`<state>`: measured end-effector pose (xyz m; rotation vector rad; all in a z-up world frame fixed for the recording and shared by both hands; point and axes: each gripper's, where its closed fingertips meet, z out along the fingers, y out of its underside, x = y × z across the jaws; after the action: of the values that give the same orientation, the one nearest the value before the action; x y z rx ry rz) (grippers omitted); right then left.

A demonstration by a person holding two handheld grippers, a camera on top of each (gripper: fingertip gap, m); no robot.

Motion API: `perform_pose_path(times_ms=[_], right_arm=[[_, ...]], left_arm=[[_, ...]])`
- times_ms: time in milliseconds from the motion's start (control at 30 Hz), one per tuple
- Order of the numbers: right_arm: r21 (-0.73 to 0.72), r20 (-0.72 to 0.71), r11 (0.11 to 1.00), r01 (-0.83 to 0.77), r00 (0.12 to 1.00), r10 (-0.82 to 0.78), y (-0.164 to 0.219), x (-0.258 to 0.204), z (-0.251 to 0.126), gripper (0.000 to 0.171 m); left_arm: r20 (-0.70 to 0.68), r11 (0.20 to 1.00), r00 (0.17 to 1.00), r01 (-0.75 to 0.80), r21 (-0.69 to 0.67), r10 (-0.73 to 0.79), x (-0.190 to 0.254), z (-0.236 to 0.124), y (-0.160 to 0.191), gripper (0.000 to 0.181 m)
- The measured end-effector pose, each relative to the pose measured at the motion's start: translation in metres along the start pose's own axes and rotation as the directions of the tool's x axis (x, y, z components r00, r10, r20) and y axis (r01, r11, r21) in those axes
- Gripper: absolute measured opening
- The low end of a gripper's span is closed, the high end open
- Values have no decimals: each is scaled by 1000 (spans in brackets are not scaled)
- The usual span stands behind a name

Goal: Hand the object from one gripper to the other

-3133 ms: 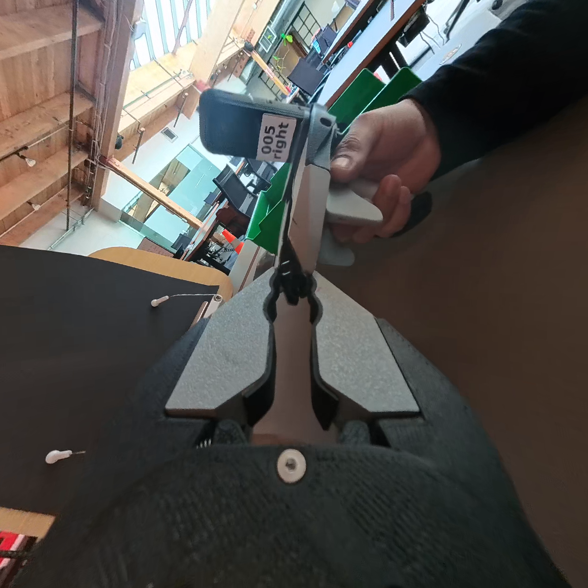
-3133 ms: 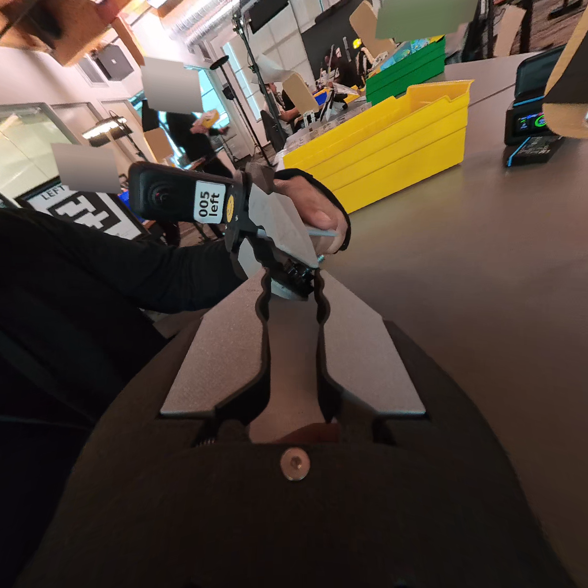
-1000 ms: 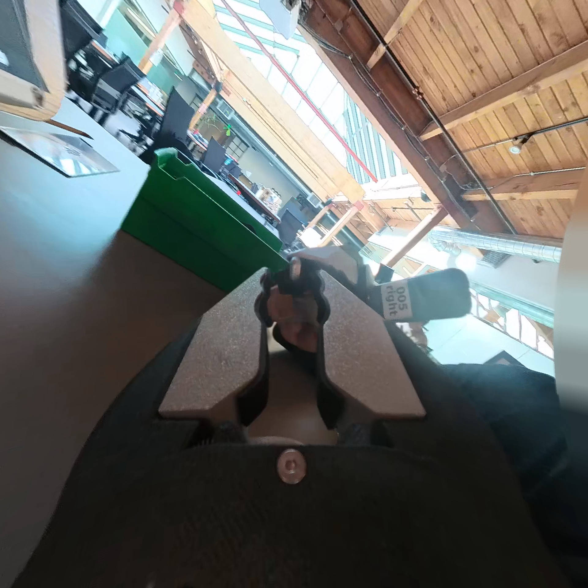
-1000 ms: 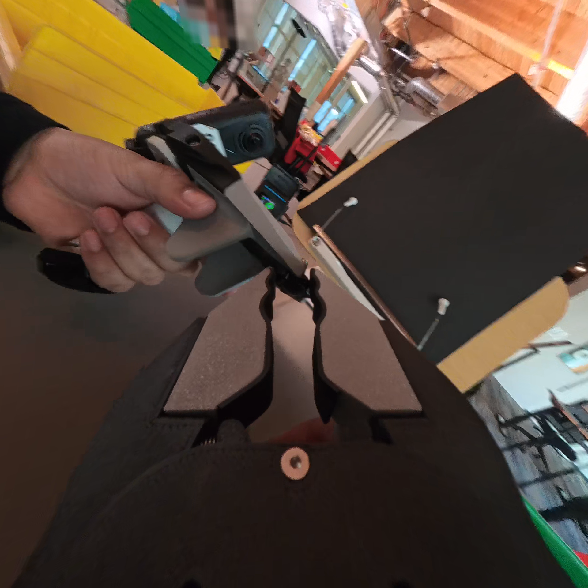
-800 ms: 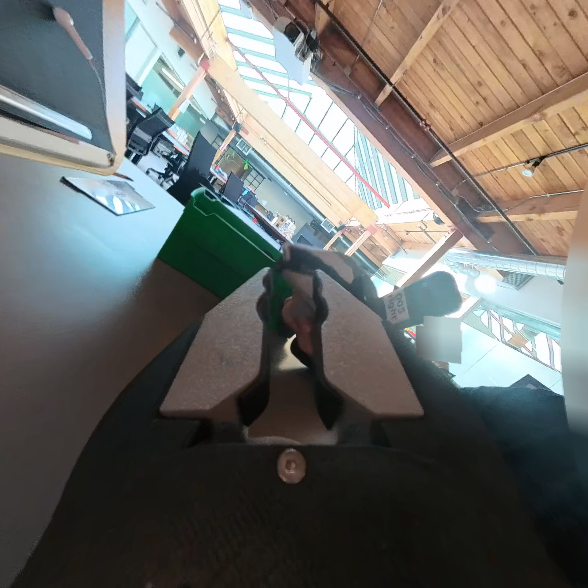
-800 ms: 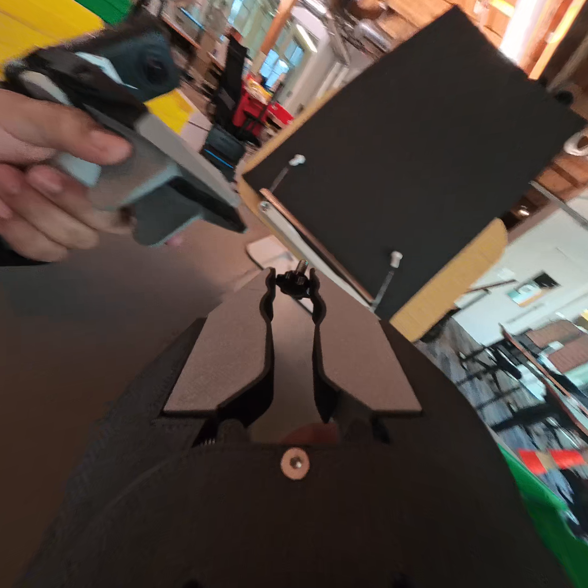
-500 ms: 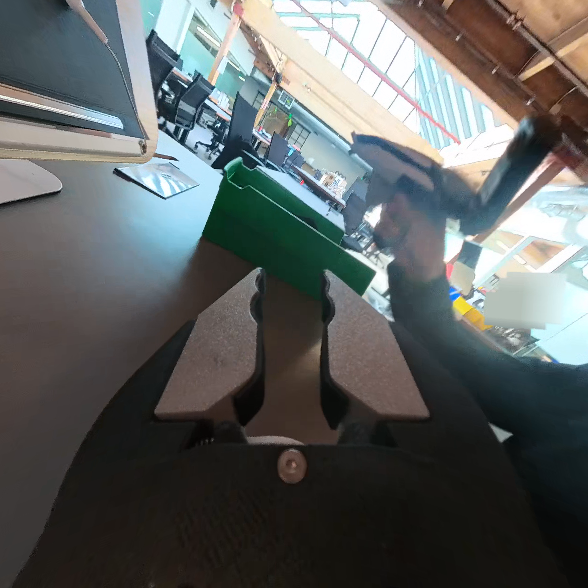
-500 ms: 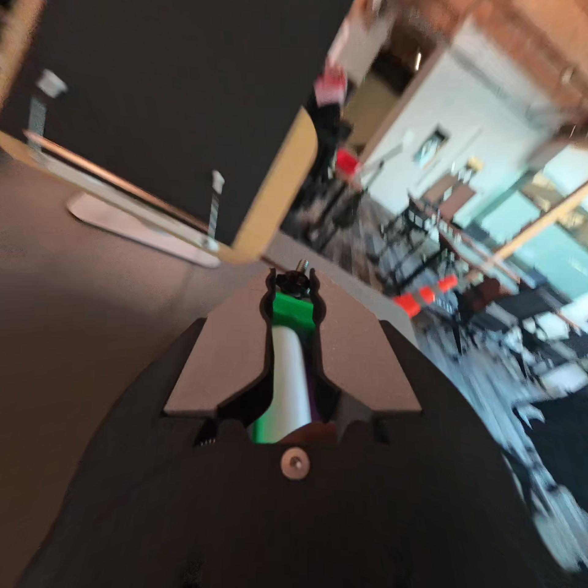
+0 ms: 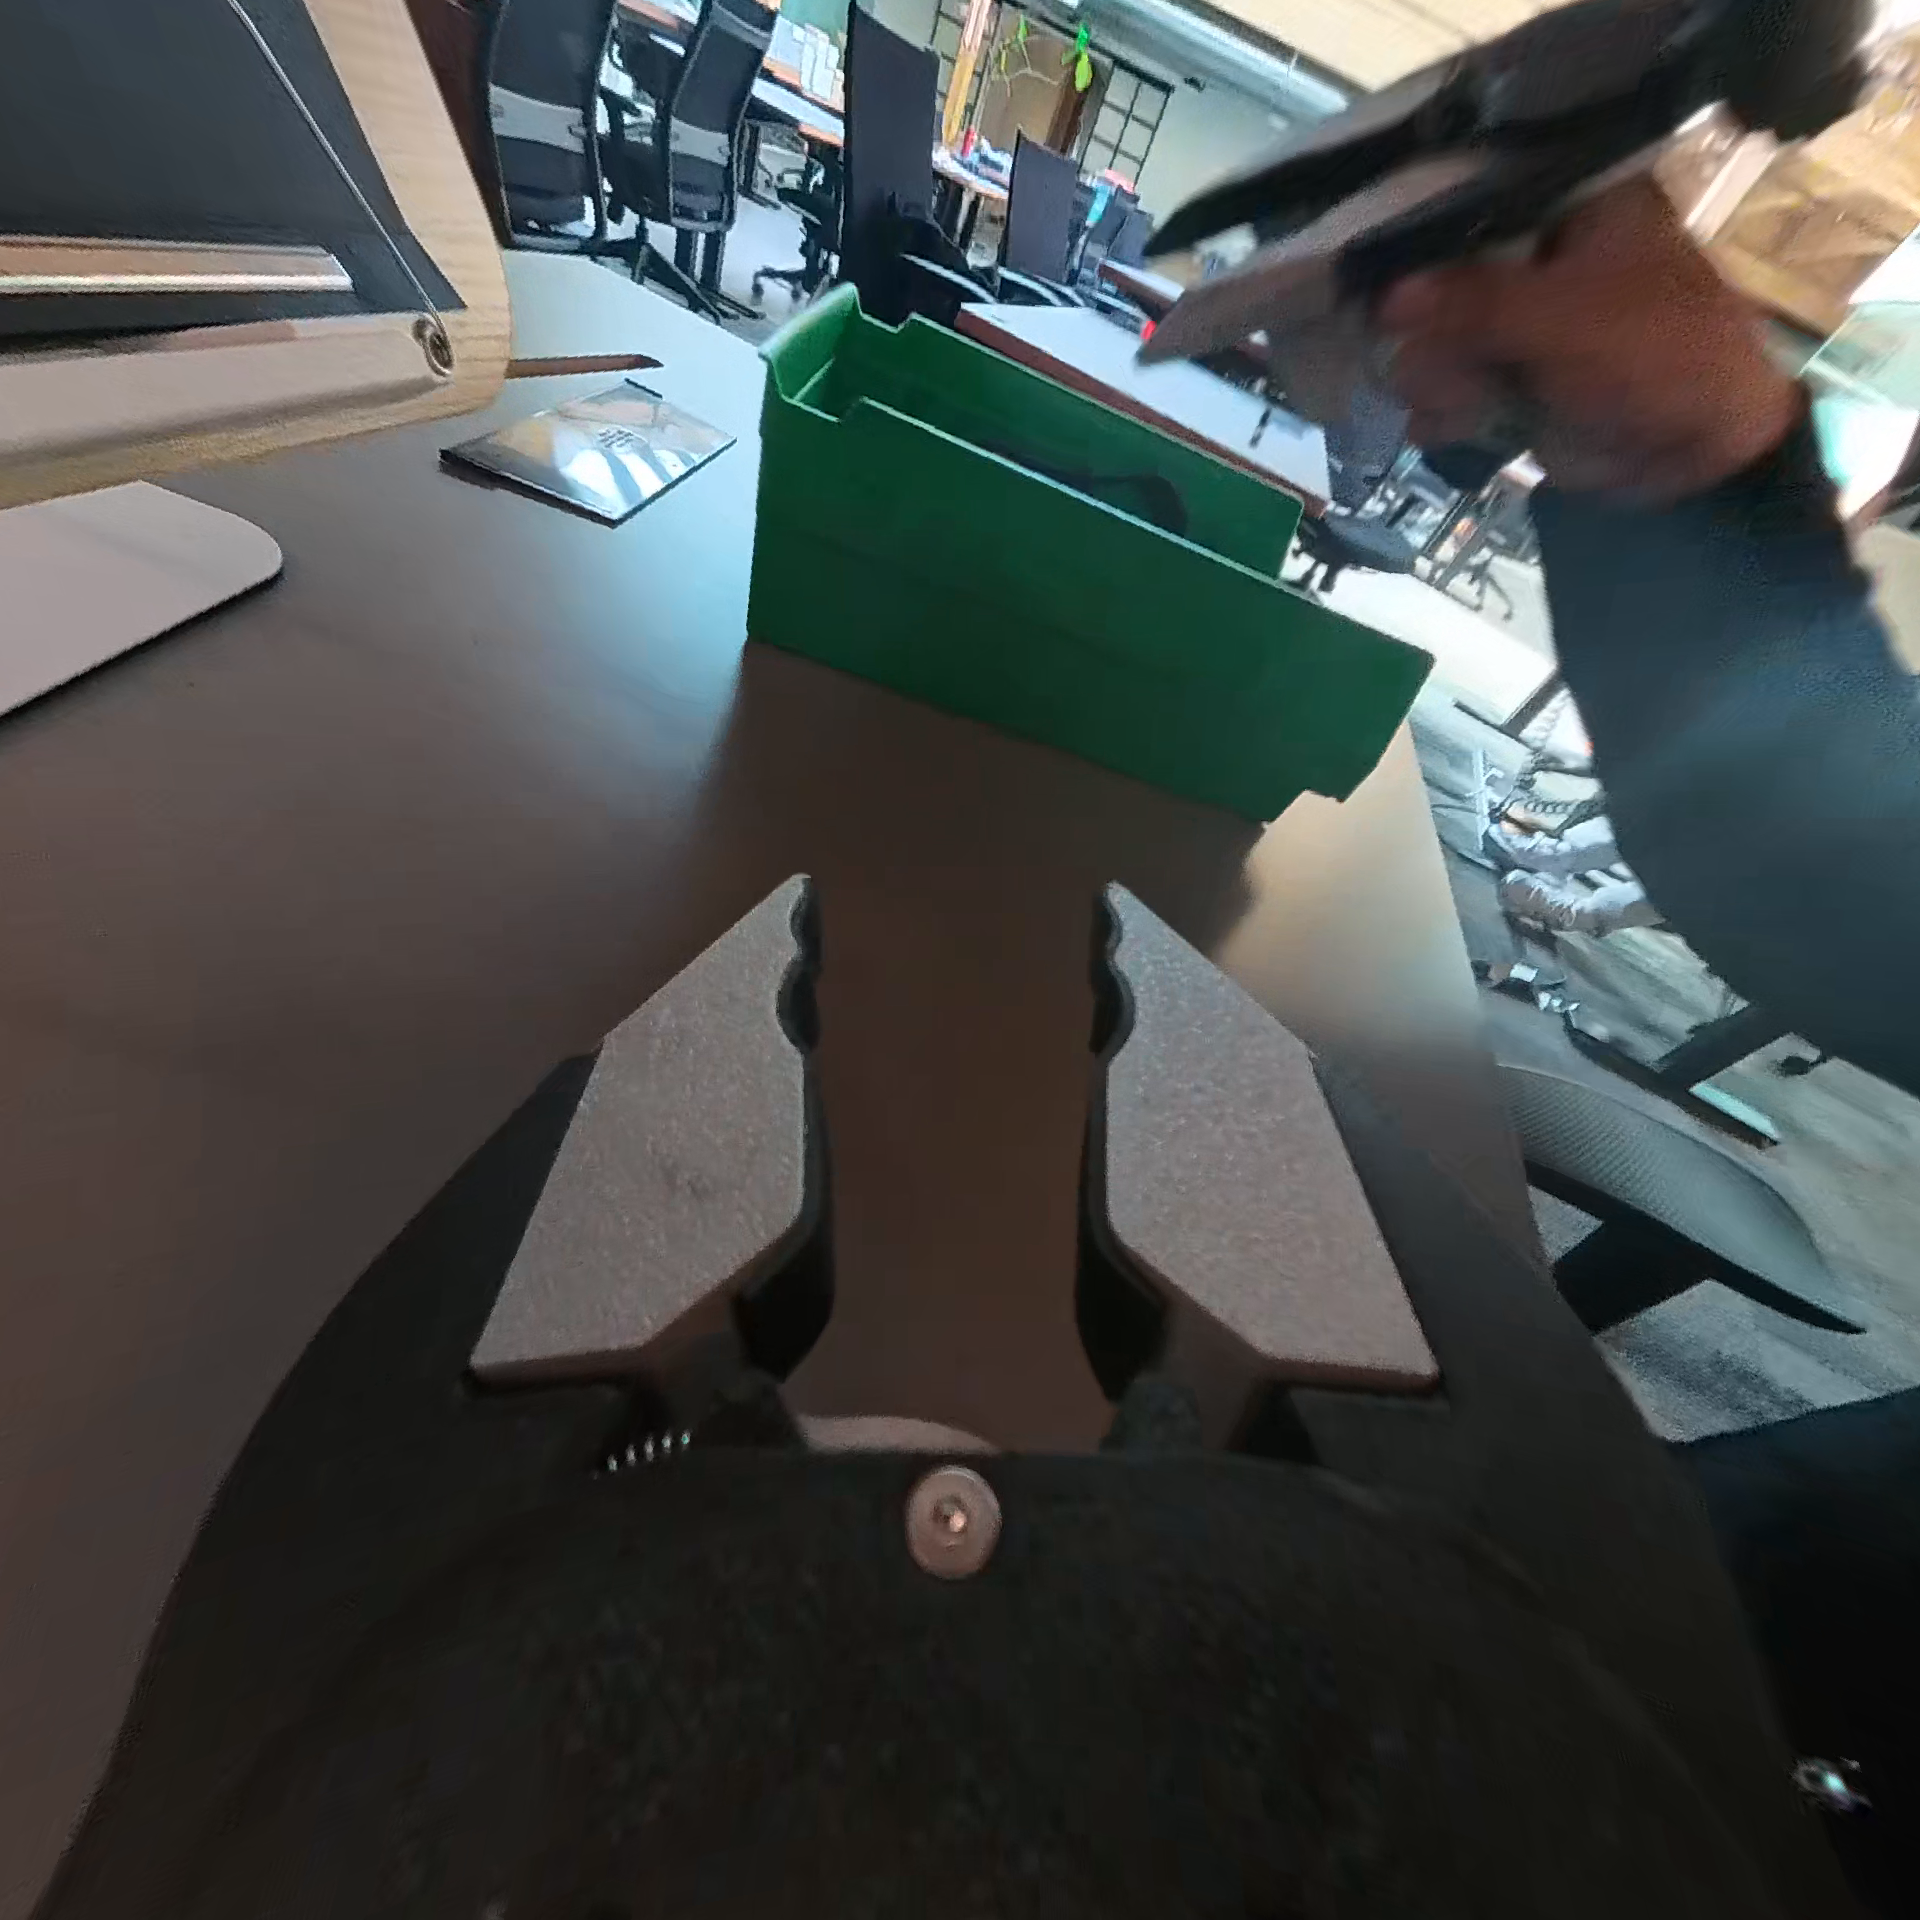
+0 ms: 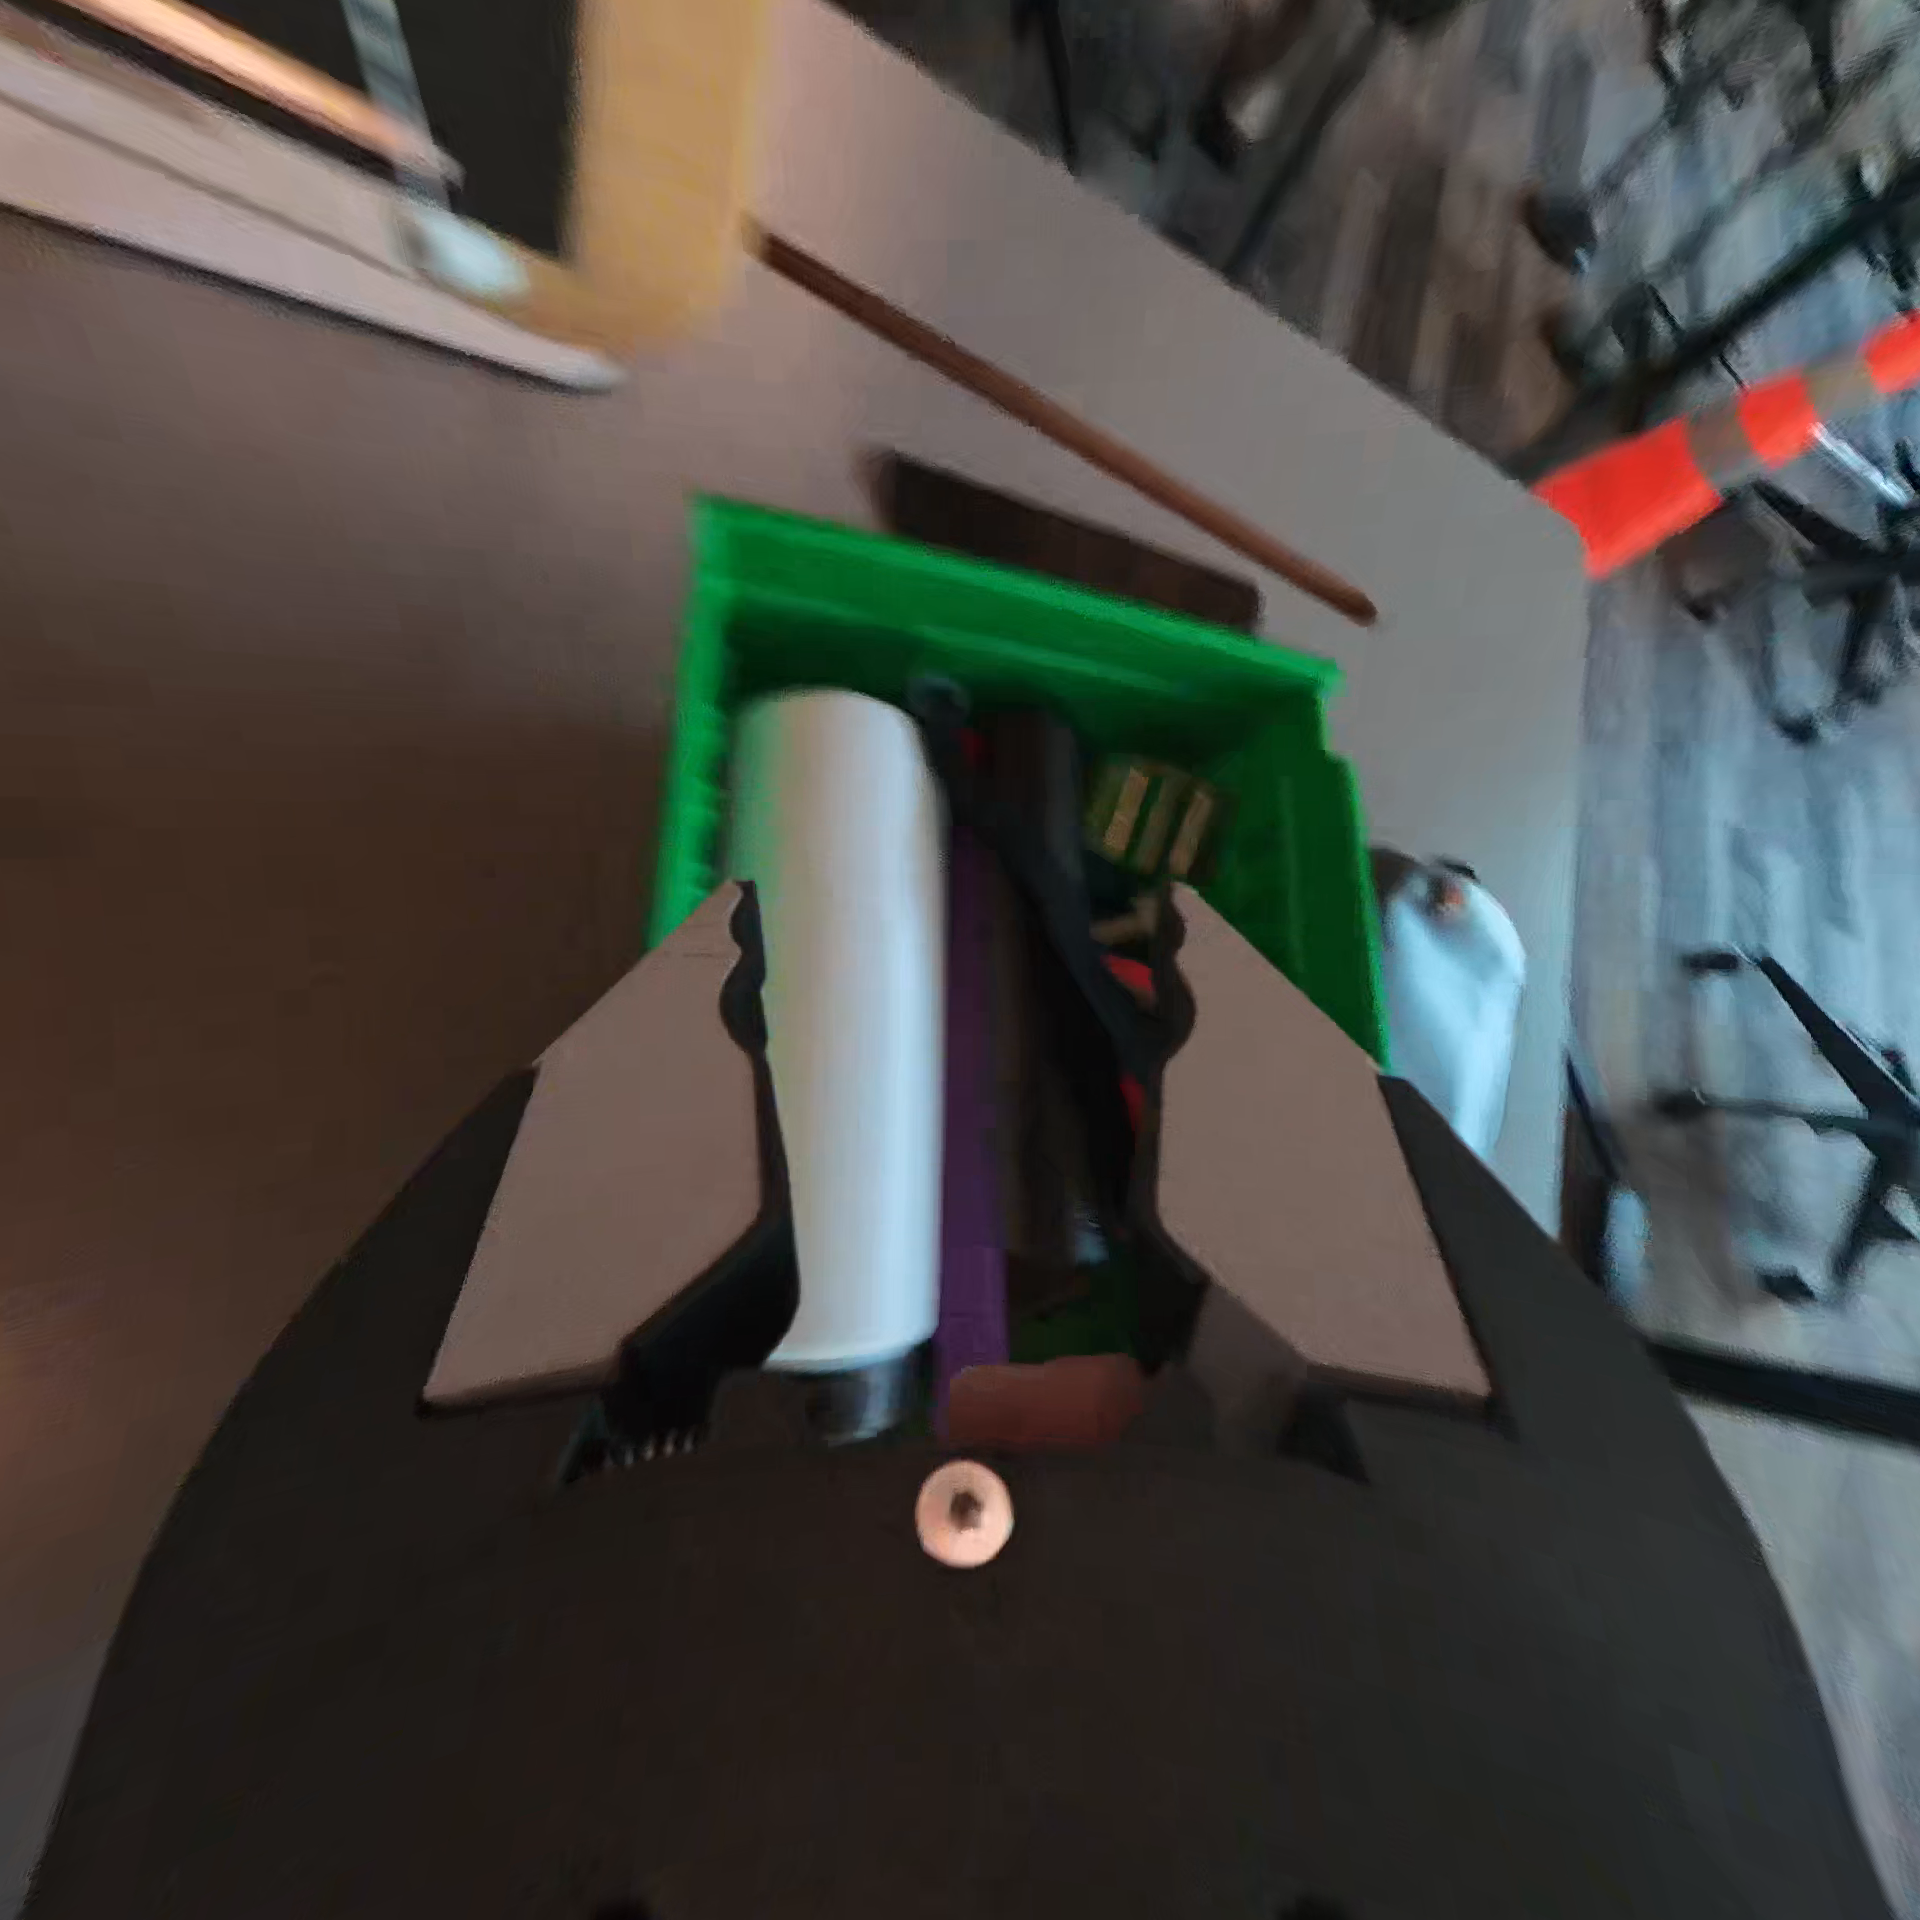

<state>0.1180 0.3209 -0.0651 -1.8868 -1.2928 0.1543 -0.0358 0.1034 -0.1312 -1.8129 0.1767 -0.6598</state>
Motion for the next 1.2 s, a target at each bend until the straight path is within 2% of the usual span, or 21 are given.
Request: perform_pose_path(times_ms=[133, 233, 367, 500, 567, 633, 700, 767, 867, 900, 967, 1000, 1033, 1100, 1200], right_arm=[[216, 295, 976, -16, 954, -50, -51, -98, -46, 74], [329, 464, 942, -69, 881, -98, -70, -170, -57, 70], [400, 488, 906, -139, 869, -82, -71, -215, -10, 73], [424, 421, 900, -100, 902, -98, -49, -226, 51, 69], [378, 405, 925, -31, 905, -135, -37, -229, 63, 78], [386, 394, 922, -19, 907, -146, -31, -231, 67, 71], [338, 412, 941, -3, 900, -146, -23, -236, 72, 78], [343, 407, 939, 5, 901, -153, -24, -237, 72, 75], [344, 392, 938, 28, 904, -170, -23, -240, 72, 75], [345, 387, 938, 35, 905, -176, -23, -240, 71, 75], [347, 378, 937, 49, 907, -187, -23, -242, 71, 74], [343, 374, 938, 55, 908, -191, -23, -242, 72, 74], [340, 372, 938, 61, 908, -194, -22, -243, 73, 74], [337, 369, 939, 68, 908, -198, -22, -244, 73, 74], [343, 361, 937, 72, 910, -202, -23, -244, 73, 74]], left_arm=[[22, 995, 996, -84, -61, 86, 3, 6, 10, 49], [60, 987, 987, -144, -67, 148, 3, 8, 10, 51], [152, 969, 959, -228, -99, 241, -3, 7, 13, 62], [234, 956, 929, -265, -126, 288, -2, -2, 18, 66], [240, 951, 924, -264, -163, 298, 8, -11, 24, 67], [234, 942, 920, -275, -191, 316, 23, -26, 27, 68], [247, 933, 908, -290, -212, 338, 38, -51, 20, 70], [298, 927, 881, -324, -186, 368, 48, -90, -5, 67], [488, 919, 779, -344, -193, 393, 28, -176, -51, 49], [576, 915, 710, -324, -242, 404, 7, -212, -60, 48], [756, 906, 498, -236, -352, 424, -52, -295, -73, 49], [812, 906, 402, -166, -389, 423, -83, -332, -73, 49], [842, 908, 347, -90, -409, 413, -111, -361, -69, 50], [857, 901, 329, 43, -432, 396, -158, -392, -51, 52], [790, 806, 380, 164, -569, 481, -206, -395, -15, 53]])
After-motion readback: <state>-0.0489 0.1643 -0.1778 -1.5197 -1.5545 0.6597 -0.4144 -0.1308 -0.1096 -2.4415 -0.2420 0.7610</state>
